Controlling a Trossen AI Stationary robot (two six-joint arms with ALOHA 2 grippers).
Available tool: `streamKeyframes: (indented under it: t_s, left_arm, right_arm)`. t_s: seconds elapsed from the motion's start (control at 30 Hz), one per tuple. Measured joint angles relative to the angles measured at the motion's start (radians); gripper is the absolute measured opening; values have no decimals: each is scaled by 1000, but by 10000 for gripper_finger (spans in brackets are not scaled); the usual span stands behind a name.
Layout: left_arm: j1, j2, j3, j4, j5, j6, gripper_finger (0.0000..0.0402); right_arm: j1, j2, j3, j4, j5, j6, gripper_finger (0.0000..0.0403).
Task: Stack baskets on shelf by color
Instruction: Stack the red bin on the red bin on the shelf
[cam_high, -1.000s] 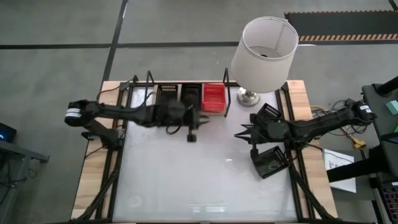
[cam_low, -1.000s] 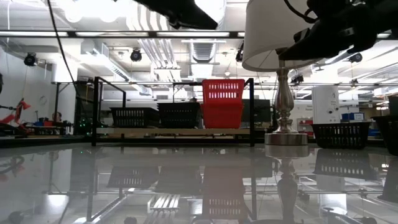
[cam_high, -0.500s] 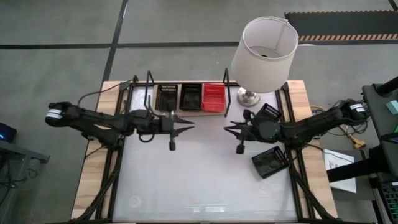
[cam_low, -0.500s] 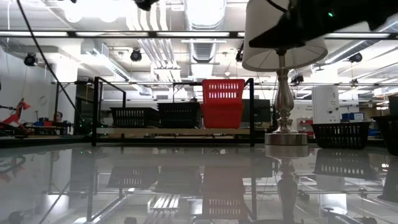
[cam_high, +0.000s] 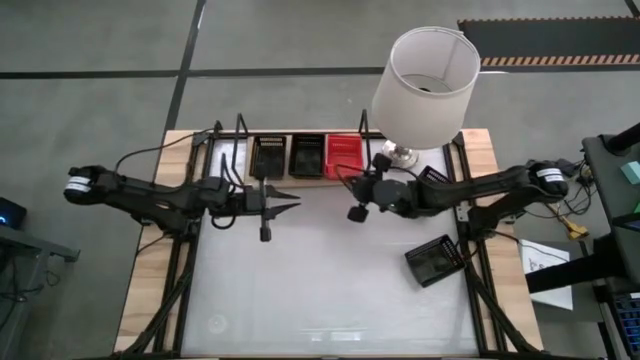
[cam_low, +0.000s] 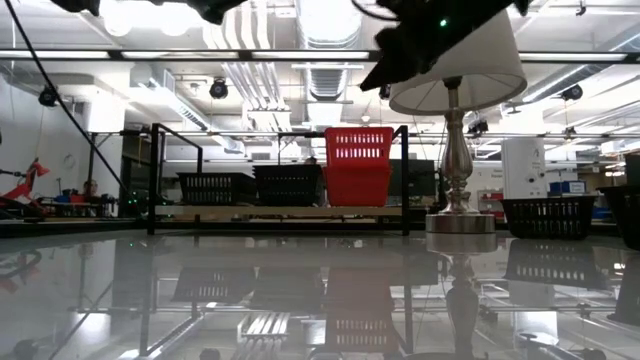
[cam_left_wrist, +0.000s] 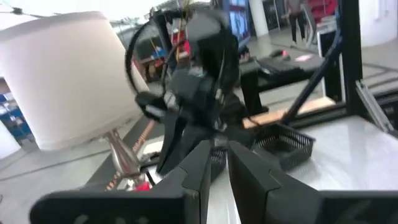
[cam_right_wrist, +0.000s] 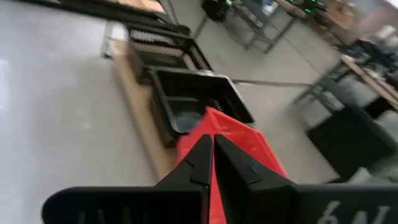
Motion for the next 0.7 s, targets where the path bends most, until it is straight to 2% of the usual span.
streamKeyframes:
  t_s: [0.17,0.33,0.7]
  left_arm:
    - [-15,-46,-27,-8,0,-18,40]
    - [-25,-65,-29,-20,1,-25,40]
    - [-32,-69,-29,-29,4,-24,40]
  right_arm:
    - [-32,78,41,-7,56,-19,9]
    - [-61,130,73,-16,57,-18,9]
    - [-84,161,85,-21,73,-36,9]
